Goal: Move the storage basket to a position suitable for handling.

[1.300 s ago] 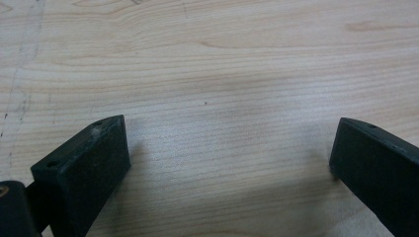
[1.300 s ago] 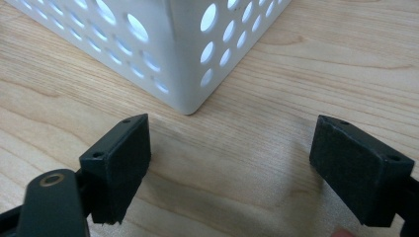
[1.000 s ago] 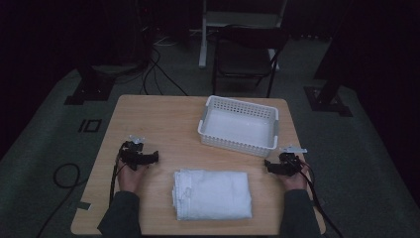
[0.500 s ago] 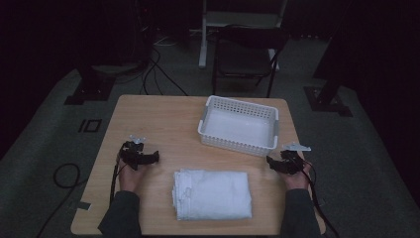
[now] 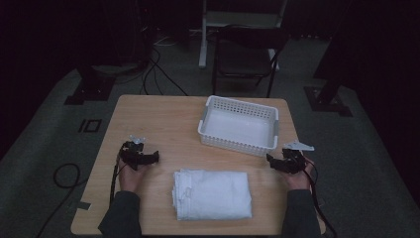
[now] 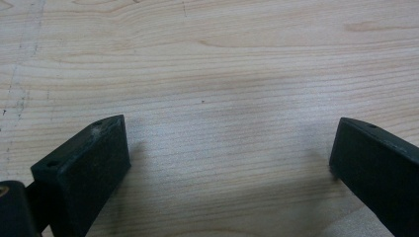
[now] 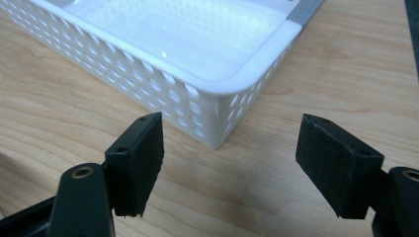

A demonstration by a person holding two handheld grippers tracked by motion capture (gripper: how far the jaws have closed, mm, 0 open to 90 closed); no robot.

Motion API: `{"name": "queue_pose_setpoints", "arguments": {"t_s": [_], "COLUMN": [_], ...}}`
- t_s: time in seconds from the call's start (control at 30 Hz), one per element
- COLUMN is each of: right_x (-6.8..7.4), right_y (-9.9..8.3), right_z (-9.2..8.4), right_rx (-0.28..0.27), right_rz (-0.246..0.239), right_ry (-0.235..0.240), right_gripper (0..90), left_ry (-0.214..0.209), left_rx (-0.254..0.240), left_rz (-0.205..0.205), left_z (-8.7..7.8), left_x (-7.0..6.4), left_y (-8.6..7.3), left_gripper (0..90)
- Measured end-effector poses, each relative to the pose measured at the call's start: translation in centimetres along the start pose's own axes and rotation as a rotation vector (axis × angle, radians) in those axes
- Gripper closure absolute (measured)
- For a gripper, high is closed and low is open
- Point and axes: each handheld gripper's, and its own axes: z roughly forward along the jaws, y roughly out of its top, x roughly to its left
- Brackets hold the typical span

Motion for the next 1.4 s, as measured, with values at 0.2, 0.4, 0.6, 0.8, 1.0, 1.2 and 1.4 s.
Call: {"name": "queue_pose_setpoints", "arguments": {"t_s": [0.2, 0.4, 0.6, 0.8, 1.0, 1.2, 1.4], "right_x": [0.1, 0.2, -0.1, -0.3, -0.6, -1.0, -1.2], "right_y": [0.4, 0.9, 2.0, 2.6, 3.5, 3.7, 3.8], "right_z": [-0.5, -1.2, -1.5, -0.9, 0.2, 1.0, 1.5], "right_rx": [-0.029, -0.069, -0.098, -0.098, -0.061, -0.036, -0.021], "right_rz": [0.006, 0.015, 0.025, 0.022, 0.061, 0.093, 0.102], "right_ry": [0.006, -0.012, -0.001, -0.022, -0.058, -0.058, -0.055], "right_gripper": [26.8, 29.4, 35.0, 42.4, 54.8, 56.4, 60.9], "left_ry": [-0.002, -0.003, -0.002, -0.003, 0.002, 0.005, 0.006], "left_rx": [0.0, 0.0, 0.0, 0.0, 0.0, 0.001, 0.001], "left_rz": [0.001, 0.002, 0.003, 0.003, -0.003, -0.006, -0.007], "left_z": [0.0, 0.0, 0.0, 0.0, 0.0, 0.0, 0.0], "left_x": [0.0, 0.0, 0.0, 0.0, 0.1, 0.1, 0.1], "left_y": [0.0, 0.0, 0.0, 0.0, 0.0, 0.0, 0.0], "left_gripper": [1.4, 1.5, 1.5, 1.5, 1.5, 1.5, 1.5]}}
